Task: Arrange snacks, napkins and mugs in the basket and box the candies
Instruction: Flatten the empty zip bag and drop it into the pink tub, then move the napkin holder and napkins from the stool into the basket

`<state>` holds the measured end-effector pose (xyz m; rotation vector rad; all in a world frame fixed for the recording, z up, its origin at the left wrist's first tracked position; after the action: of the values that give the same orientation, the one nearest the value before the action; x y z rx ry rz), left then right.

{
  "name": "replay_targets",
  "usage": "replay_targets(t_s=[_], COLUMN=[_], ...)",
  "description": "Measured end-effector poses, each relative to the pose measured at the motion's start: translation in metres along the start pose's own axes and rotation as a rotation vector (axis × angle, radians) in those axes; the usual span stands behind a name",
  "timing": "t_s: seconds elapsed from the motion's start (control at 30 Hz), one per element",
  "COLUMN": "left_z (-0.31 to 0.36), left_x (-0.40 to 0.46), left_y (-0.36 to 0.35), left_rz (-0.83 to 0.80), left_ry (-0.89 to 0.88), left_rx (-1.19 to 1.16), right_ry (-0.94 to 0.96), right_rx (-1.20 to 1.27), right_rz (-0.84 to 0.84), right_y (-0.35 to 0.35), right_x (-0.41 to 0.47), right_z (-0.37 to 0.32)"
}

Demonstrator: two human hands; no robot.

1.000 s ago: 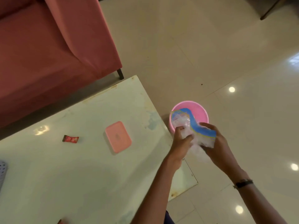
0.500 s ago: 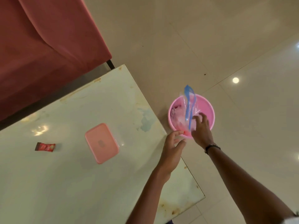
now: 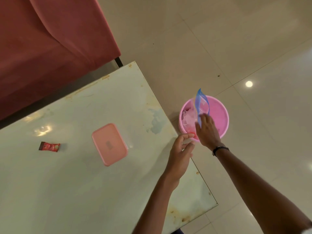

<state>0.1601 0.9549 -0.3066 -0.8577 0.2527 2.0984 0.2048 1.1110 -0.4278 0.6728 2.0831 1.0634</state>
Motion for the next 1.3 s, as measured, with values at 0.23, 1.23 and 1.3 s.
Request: replay_targets(t_s=[0.23,1.23,1.3], left_z=[0.002,-0.09,-0.105], left_x=[-0.015,-0.42,-0.447], left_y=[0.02,0.471,0.506], left_rz=[0.062,0.739,0.771], left_ry=[-0.016,-0.11,-0.112], left_rx=[-0.036,-0.459,-0.465], right_ry=[-0.04,0.655,0.685], right_rx=[-0.117,0.278,0.263], right_rz=[-0.054,-0.477,-0.502], right_y=[0.014,-0.101,-0.127], right_x=[-0.02,-0.347,-0.367], right_z=[-0.002,-0.572,-0.602])
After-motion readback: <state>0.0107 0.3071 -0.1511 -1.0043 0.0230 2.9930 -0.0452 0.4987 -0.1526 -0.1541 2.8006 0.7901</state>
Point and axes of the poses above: each hand's wrist, its own x-axis towards the middle knuckle, its own y-axis out of the back of the hand, z = x × y, the point moved 6 cm from there along x, towards the middle knuckle, and after that the axes turned 2 degrees about -y, right-handed, at the moved point
